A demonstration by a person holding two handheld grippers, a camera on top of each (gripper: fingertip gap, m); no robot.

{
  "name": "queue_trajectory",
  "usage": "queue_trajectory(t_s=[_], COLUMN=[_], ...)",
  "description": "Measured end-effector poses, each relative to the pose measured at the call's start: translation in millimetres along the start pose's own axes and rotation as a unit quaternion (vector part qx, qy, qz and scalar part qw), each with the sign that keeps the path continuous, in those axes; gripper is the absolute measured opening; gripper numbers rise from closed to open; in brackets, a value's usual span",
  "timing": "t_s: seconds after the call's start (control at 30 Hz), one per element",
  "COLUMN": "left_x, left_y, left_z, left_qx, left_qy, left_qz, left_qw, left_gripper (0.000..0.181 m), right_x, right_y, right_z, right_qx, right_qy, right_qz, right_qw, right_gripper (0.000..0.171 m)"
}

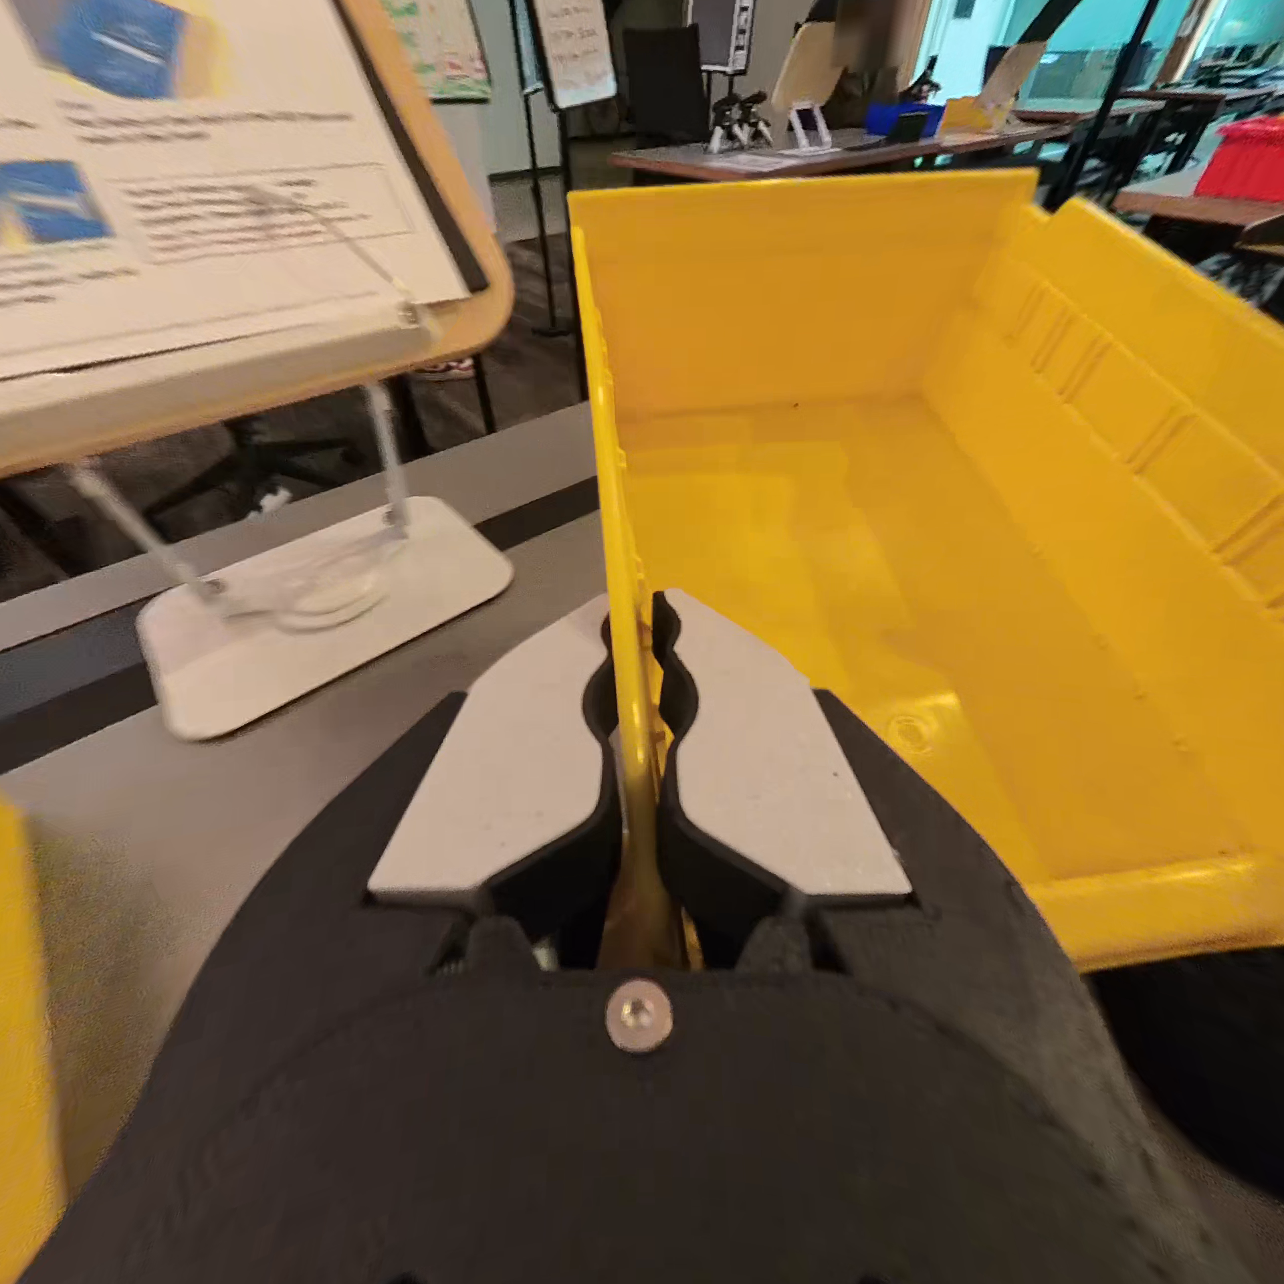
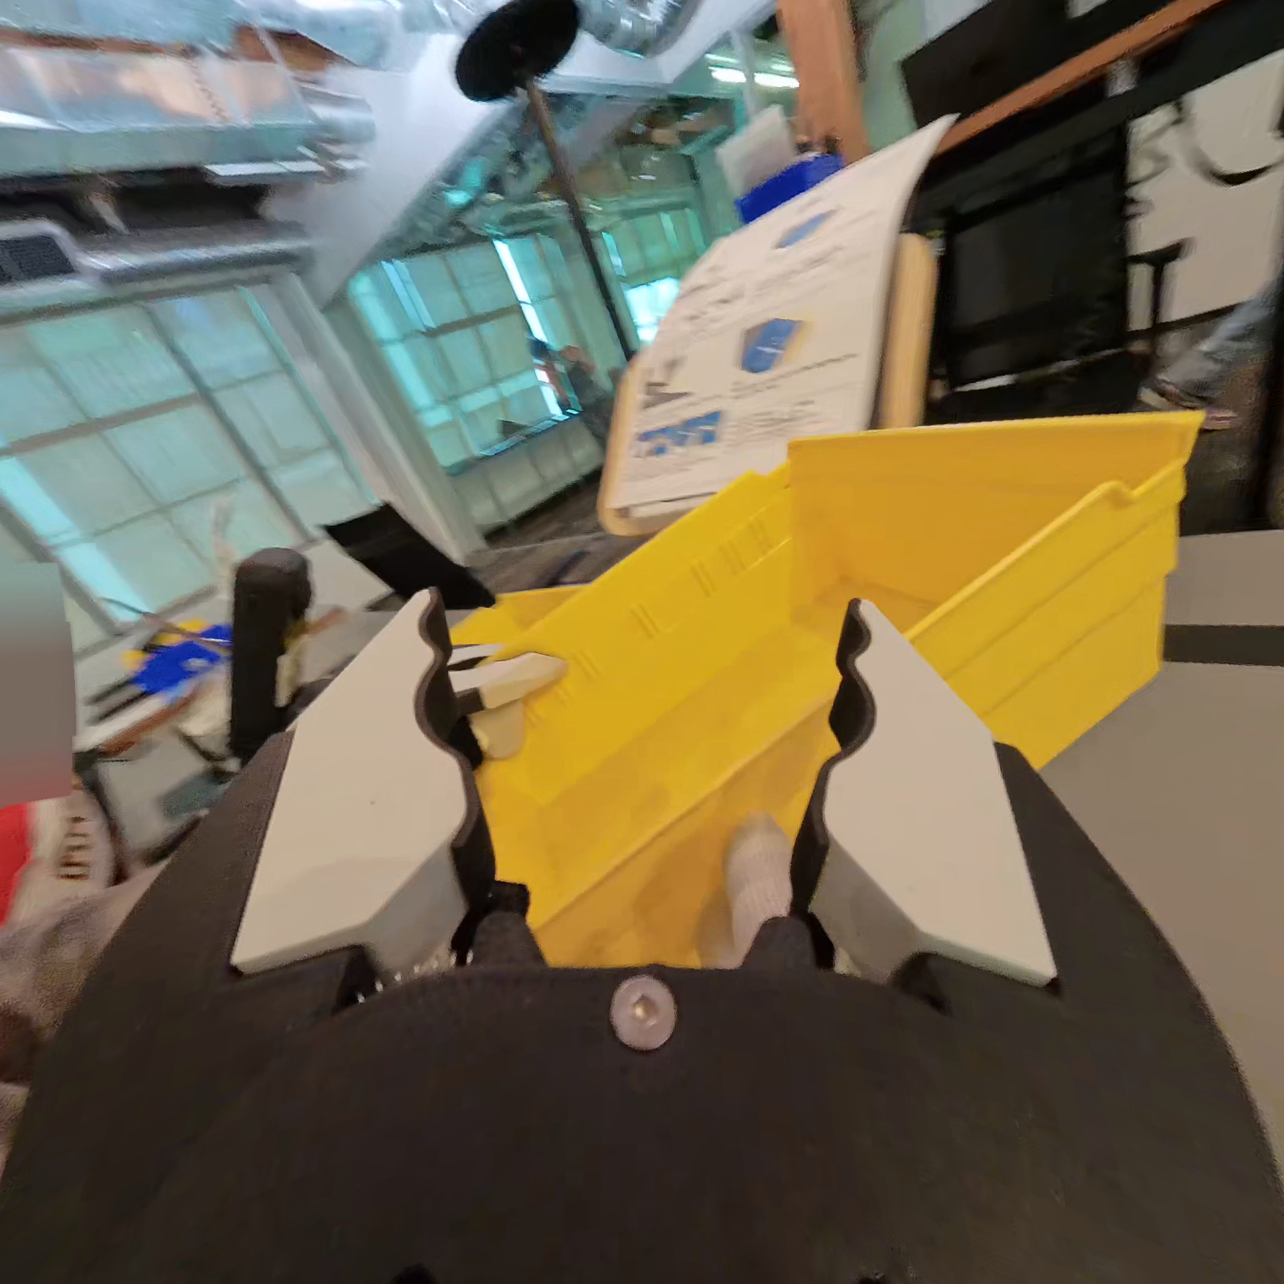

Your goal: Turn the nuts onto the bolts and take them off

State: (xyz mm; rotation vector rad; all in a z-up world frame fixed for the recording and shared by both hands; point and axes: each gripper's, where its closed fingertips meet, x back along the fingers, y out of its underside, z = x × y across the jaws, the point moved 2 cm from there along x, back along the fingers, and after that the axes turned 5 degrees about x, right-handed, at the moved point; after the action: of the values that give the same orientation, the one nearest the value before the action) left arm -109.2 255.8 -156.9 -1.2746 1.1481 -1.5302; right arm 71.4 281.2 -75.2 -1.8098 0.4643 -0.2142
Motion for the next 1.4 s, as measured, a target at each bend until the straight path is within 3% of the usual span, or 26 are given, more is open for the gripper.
queue_trajectory(t_s=[0.1,0.3,0.43,0.57,0.67,0.77,0.87,0.93,1.03,1.1,1.17,1.27,1.4], left_x=[-53.5,-126.5,-154.0,-172.2,-160.8,-131.0,-98.3,-77.0,-53.9,-42.5,-32.9,-24.6,-19.1], left_y=[8.7,20.3,29.4,23.1,12.4,11.4,24.8,39.8,65.4,86.1,101.1,117.3,126.2], left_z=[35.3,98.3,121.9,143.2,134.9,108.8,76.0,56.7,16.0,-8.2,-19.4,-42.8,-59.9], left_qx=[0.006,0.059,0.092,0.147,0.156,0.111,0.067,0.085,0.067,0.064,0.099,0.063,0.107], left_qy=[0.014,0.099,0.135,0.209,0.231,0.209,0.171,0.165,0.099,0.07,0.072,0.023,0.025], left_qz=[0.002,-0.011,-0.021,-0.04,-0.061,-0.075,-0.1,-0.133,-0.169,-0.199,-0.217,-0.227,-0.23], left_qw=[1.0,0.993,0.986,0.966,0.959,0.969,0.978,0.974,0.978,0.975,0.969,0.972,0.967], left_gripper=[0.013,0.054,0.073,0.11,0.126,0.138,0.134,0.126,0.112,0.112,0.11,0.1,0.098], right_x=[14.3,28.2,19.9,3.4,10.6,9.1,-14.1,-37.4,-72.4,-95.1,-115.6,-134.5,-147.6], right_y=[6.3,15.7,26.8,34.4,15.8,-9.7,-6.6,19.5,84.3,127.7,160.8,198.6,235.6], right_z=[60.1,173.5,227.1,274.8,292.4,246.5,160.6,94.3,20.8,3.2,-5.2,-4.7,-0.4], right_qx=[0.017,0.044,0.059,0.073,0.154,0.264,0.295,0.286,0.308,0.315,0.276,0.255,0.19], right_qy=[0.037,0.061,0.057,0.077,0.152,0.15,0.062,-0.019,-0.103,-0.119,-0.135,-0.142,-0.153], right_qz=[-0.027,-0.046,-0.074,-0.121,-0.152,-0.165,-0.18,-0.21,-0.278,-0.32,-0.342,-0.373,-0.399], right_qw=[0.999,0.996,0.994,0.987,0.964,0.939,0.936,0.935,0.904,0.886,0.888,0.881,0.884], right_gripper=[0.112,0.101,0.103,0.102,0.108,0.129,0.137,0.141,0.149,0.151,0.147,0.151,0.148])
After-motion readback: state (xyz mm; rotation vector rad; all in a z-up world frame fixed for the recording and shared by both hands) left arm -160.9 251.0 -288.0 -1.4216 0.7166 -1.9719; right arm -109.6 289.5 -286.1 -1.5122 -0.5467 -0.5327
